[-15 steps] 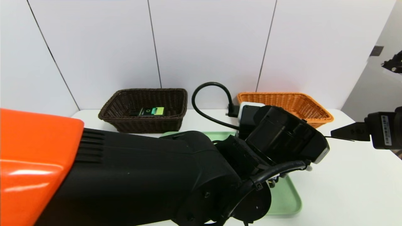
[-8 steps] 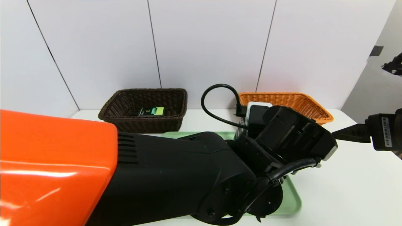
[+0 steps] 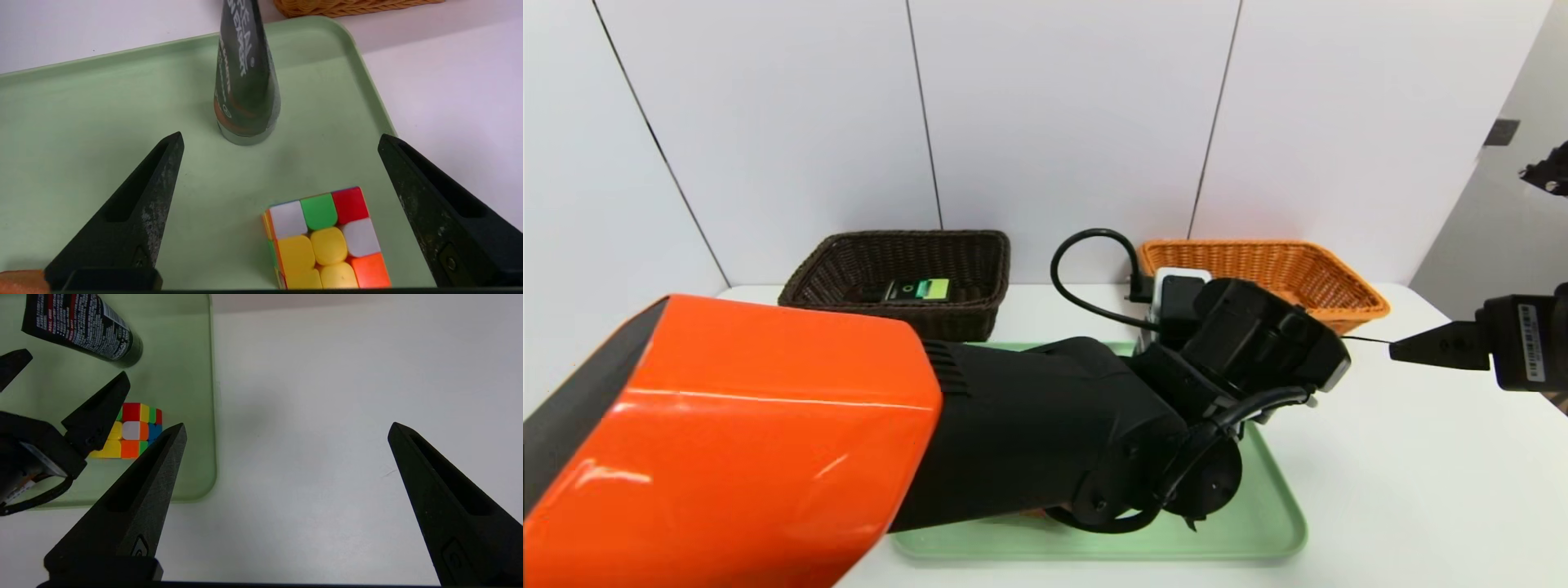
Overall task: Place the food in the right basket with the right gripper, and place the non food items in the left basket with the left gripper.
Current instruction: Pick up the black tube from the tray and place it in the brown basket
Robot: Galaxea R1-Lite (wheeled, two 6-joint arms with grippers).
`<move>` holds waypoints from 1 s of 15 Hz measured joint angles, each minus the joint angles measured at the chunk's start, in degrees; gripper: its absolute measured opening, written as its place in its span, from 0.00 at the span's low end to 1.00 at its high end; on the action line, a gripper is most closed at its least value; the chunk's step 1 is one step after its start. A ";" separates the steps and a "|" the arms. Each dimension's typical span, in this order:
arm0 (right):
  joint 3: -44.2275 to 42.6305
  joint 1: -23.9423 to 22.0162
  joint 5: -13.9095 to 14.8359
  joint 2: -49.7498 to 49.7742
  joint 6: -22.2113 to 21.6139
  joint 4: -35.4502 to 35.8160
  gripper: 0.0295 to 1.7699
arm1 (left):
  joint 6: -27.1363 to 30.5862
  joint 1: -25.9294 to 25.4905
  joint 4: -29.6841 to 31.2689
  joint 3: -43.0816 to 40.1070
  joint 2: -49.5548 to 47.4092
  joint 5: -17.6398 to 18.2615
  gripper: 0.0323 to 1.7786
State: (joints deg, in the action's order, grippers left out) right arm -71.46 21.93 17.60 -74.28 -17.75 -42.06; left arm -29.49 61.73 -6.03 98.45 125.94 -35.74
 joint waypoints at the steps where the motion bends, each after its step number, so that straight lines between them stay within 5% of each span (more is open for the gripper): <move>1: 0.00 0.02 -0.02 0.00 0.00 0.35 0.96 | -0.06 -0.38 0.02 0.89 0.79 0.00 0.95; 15: 1.10 0.00 -0.11 0.33 0.02 0.37 0.96 | 0.50 -3.27 0.00 7.84 7.83 -0.06 0.95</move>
State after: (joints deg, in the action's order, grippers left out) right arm -70.36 21.93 17.49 -73.95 -17.73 -41.69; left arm -28.99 58.47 -6.03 106.29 133.77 -35.80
